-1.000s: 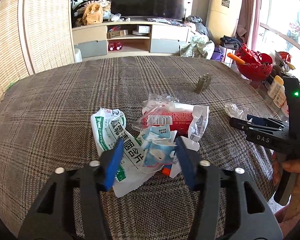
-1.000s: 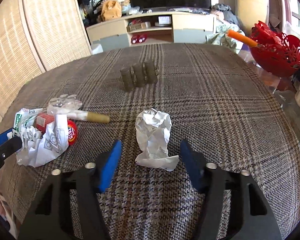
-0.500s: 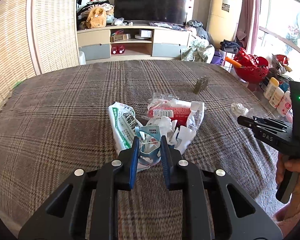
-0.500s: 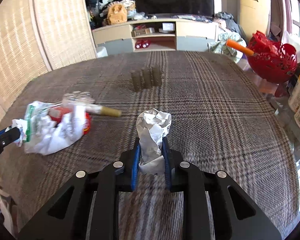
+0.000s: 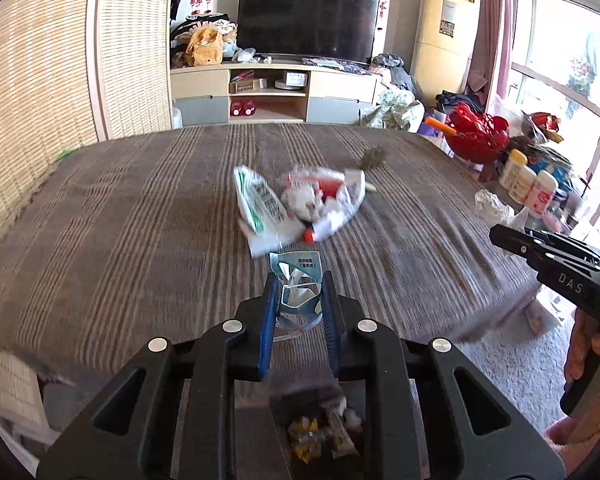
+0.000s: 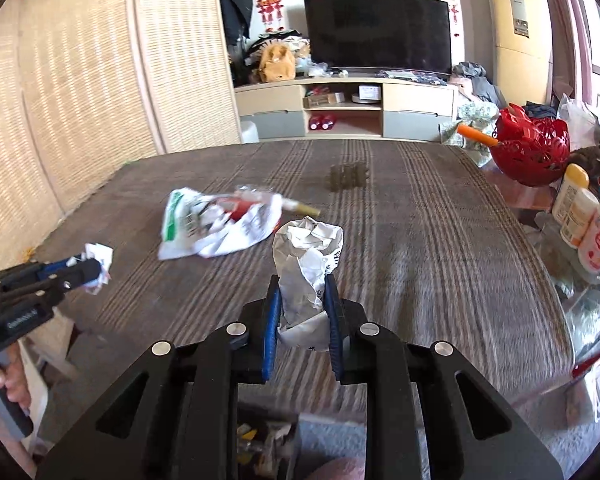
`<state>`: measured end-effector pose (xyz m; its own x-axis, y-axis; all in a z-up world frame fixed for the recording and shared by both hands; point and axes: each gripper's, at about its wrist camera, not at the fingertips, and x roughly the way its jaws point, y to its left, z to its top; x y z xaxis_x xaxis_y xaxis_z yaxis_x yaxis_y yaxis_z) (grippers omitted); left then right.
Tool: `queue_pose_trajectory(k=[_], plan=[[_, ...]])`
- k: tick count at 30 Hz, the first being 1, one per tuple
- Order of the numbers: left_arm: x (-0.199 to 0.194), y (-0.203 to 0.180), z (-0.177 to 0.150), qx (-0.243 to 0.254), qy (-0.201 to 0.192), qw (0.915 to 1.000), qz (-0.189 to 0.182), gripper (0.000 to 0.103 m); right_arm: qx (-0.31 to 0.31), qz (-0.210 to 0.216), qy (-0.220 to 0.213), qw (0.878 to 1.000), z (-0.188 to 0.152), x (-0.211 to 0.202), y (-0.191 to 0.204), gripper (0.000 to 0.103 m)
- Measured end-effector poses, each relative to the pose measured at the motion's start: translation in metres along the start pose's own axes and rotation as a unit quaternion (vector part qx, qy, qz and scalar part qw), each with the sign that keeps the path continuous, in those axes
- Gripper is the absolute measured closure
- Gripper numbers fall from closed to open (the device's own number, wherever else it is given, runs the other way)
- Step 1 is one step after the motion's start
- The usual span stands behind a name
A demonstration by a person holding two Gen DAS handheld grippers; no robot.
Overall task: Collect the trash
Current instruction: 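Carry both items over the bin and open the left tool to drop its wrapper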
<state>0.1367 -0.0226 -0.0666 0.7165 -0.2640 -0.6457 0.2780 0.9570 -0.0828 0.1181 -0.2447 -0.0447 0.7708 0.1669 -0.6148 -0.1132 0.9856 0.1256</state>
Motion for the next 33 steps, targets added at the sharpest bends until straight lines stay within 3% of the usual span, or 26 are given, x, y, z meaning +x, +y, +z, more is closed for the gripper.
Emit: queue_pose_trajectory(k=[10,16,26,33], plan=[[-0.026,-0.015,-0.067,0.002,0.025,0.9994,-0.026,0.081,0.011,0.042,0.033,0.998,-0.059,-0.022,0.023,0.081],[-0.022,-0.027,-0.102,0.014,0.051,0.9982,-0.028,0.081,0.014,0.035,0.07,0.997,-0.094,-0.012,0.029,0.081],[0.013,-0.03,-0.157,-0.007,0.118,0.9918,-0.05,0.082,0.023,0.048,0.131,0.99,-0.136,0.013,0.038,0.081],[0.042,-0.031,-0.177,-0.013,0.153,0.9865,-0.057,0.082,0.044,0.069,0.164,0.983,-0.155,0.04,0.038,0.081]])
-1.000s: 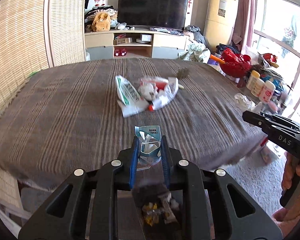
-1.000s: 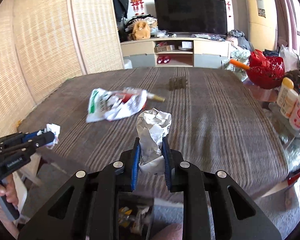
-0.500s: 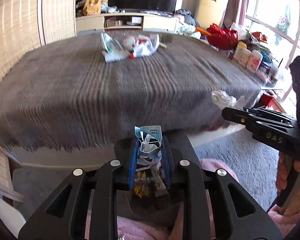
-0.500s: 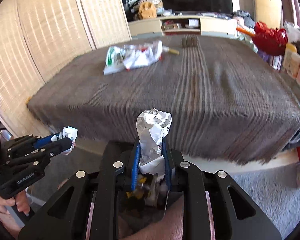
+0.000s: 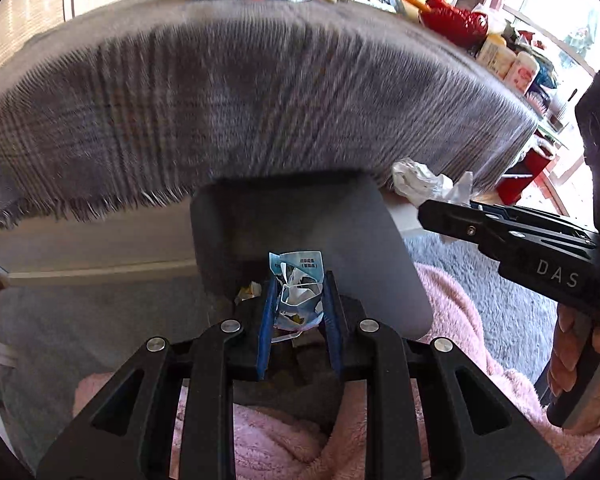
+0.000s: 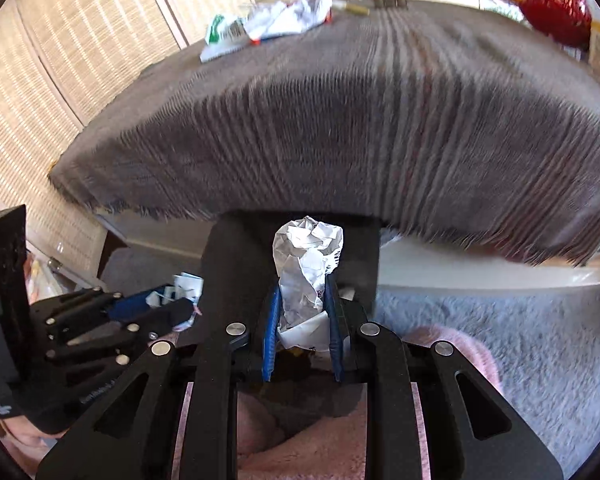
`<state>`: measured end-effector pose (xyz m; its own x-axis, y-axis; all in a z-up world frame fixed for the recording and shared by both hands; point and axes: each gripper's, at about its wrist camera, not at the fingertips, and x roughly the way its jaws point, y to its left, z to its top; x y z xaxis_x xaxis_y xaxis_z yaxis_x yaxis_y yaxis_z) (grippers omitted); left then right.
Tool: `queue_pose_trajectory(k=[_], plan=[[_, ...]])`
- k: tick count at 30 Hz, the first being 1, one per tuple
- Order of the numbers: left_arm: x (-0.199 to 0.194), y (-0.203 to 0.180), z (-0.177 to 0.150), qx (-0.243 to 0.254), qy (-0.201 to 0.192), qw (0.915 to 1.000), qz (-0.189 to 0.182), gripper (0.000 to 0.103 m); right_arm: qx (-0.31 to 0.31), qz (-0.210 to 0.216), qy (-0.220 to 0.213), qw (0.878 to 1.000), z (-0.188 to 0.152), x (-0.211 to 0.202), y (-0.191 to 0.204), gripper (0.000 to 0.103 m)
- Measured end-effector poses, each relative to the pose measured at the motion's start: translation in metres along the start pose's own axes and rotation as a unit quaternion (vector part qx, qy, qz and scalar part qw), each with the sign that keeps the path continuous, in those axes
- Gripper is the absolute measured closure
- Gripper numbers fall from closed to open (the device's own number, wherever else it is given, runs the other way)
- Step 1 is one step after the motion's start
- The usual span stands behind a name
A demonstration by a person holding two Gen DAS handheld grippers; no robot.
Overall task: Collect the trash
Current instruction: 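Carry both items over the bin and open the left tool to drop its wrapper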
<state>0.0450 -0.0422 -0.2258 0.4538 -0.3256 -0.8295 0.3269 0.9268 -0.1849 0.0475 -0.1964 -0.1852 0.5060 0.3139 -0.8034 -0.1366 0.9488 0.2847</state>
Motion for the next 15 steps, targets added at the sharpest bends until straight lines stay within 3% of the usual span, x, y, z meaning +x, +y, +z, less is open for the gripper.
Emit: queue_pose_trajectory(k=[12,15], plan=[[0.033,0.007,-0.007,-0.01,0.034,0.9994,-0.003,0.082,0.021,0.019,0.034,0.999,-0.001,0.039,-0.01,0.078],[0.035,0.008,-0.006,-0.01,0.038,0.9992,-0.004,0.075,0.03,0.02,0.033,0.999,0.002,0.042,-0.012,0.073]])
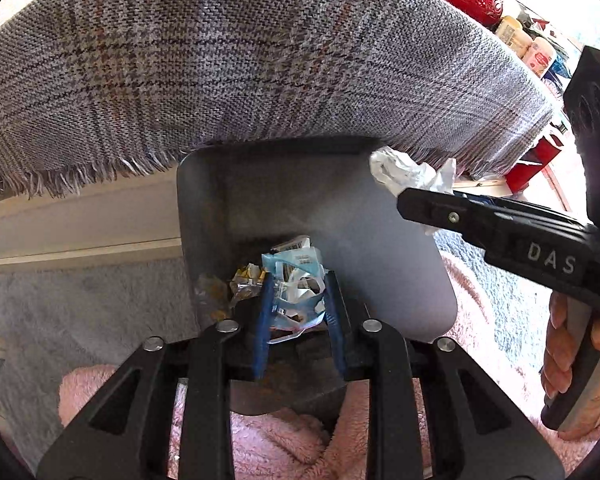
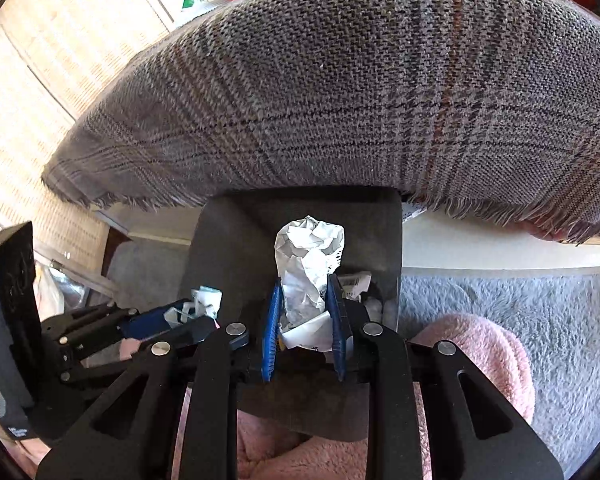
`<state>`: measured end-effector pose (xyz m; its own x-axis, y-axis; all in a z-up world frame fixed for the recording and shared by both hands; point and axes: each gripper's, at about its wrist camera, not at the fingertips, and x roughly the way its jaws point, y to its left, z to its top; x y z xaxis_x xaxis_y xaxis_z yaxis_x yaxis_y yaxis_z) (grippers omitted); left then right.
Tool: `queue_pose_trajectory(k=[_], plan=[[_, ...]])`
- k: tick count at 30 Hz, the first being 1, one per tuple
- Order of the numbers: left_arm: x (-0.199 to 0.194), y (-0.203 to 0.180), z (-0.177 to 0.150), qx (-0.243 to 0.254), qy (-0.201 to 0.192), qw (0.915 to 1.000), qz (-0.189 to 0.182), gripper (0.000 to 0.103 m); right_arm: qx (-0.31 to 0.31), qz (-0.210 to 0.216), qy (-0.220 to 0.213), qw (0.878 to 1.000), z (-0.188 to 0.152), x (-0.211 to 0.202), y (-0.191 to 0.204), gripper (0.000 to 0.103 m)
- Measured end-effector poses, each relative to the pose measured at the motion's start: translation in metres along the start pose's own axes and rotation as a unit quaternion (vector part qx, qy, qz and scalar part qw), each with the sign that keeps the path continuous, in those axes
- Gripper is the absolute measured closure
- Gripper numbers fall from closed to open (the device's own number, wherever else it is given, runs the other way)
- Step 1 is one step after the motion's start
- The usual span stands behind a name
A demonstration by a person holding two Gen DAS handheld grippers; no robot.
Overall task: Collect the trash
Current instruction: 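Carry both items over the bin and open the left tool to drop its wrapper, then grasp the white-green medicine packet with the left tool while the right tool grasps a white paper slip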
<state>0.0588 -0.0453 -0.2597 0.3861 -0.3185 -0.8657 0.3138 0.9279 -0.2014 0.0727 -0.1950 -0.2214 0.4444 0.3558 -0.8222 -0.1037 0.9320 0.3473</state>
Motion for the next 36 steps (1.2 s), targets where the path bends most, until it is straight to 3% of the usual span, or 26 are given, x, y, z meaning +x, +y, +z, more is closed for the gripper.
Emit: queue_pose_trajectory(k=[1,3,7,12,13,24,36], plan=[[0.001,0.001,0.0,0.0,0.001,1.0,0.0,0.07,0.003,0.0,0.0,1.0,0.001,0.001,-0.001,0.069],[0.002,0.001,-0.001,0.002,0.003,1.0,0.004,0.064,0.012,0.0,-0.002,1.0,0.003,0.002,-0.004,0.04],[0.0,-0.001,0.0,0.001,0.001,1.0,0.01,0.046,0.021,-0.004,-0.008,1.0,0.004,-0.002,-0.009,0.033],[-0.016,-0.001,0.002,0.007,-0.019,0.9994,0.029,0.014,0.018,-0.042,-0.025,0.999,0.004,-0.013,-0.012,0.003],[-0.02,-0.001,0.002,0.007,-0.025,0.9991,0.033,0.007,0.015,-0.051,-0.028,0.998,0.003,-0.015,-0.011,0.003],[-0.061,0.019,0.017,-0.011,-0.068,0.9966,0.046,0.008,0.016,-0.049,-0.062,0.997,0.019,-0.049,-0.015,0.003],[-0.103,0.045,0.062,-0.031,-0.127,0.9881,0.081,0.008,-0.016,-0.079,-0.135,0.988,0.077,-0.092,-0.005,0.003]])
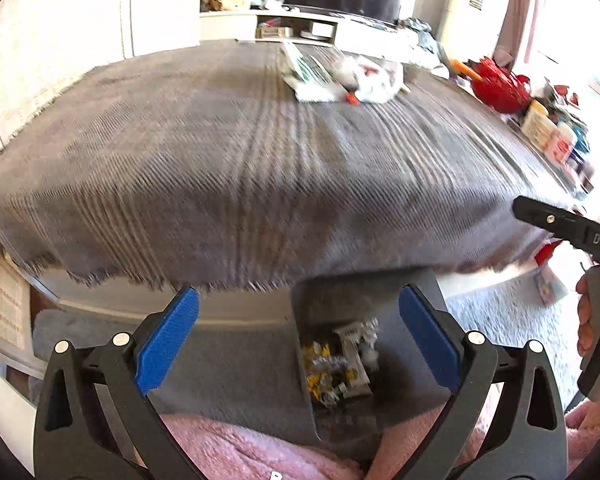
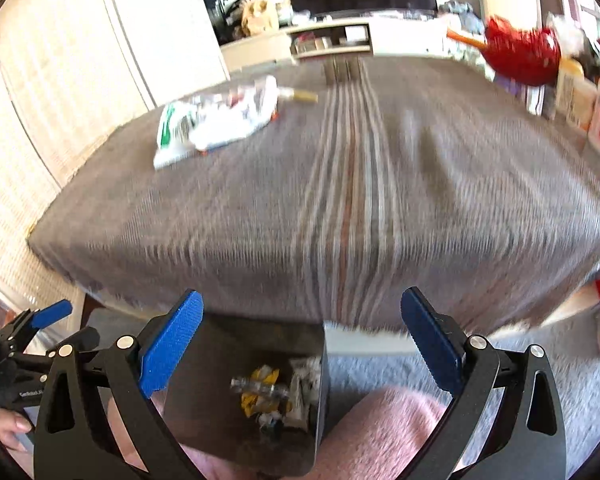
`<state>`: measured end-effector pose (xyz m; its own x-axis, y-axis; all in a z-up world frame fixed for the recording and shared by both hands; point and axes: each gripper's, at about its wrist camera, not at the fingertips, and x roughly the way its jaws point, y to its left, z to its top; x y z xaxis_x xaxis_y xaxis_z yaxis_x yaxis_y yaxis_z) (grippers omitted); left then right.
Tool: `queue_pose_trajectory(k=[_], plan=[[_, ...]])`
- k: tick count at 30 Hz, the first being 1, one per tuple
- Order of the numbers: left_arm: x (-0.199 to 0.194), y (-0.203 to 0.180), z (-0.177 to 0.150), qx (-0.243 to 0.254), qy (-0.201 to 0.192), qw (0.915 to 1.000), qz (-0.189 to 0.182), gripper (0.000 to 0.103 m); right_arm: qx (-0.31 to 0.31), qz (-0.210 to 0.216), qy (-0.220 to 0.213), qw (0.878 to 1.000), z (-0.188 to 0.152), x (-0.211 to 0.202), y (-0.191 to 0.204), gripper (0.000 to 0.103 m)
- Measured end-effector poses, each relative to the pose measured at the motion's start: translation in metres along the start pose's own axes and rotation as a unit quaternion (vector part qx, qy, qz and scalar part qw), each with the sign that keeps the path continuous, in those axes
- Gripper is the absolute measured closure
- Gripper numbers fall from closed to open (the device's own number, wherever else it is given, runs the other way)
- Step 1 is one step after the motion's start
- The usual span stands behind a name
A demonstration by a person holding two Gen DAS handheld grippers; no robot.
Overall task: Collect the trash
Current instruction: 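Grasp the white-green medicine packet with the left tool while the right tool grasps a white paper slip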
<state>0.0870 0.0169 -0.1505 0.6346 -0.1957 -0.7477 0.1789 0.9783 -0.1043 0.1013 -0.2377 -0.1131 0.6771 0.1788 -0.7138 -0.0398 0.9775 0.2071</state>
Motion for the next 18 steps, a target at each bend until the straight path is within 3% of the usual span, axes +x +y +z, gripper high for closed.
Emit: queue_pose_trajectory(k=[9,18], plan=[[0.004,0.013,0.057,0.007,-0.029,0.9995,0.009,0.008,-0.017,-0.003,-0.032,0.999,0.06,0.015,0.015,0.003],[0.024,0.015,0.118,0.018,-0.054,0.9983,0.013,0.008,-0.033,-0.006,-0.034,0.999,0.11,0.046,0.027,0.003]])
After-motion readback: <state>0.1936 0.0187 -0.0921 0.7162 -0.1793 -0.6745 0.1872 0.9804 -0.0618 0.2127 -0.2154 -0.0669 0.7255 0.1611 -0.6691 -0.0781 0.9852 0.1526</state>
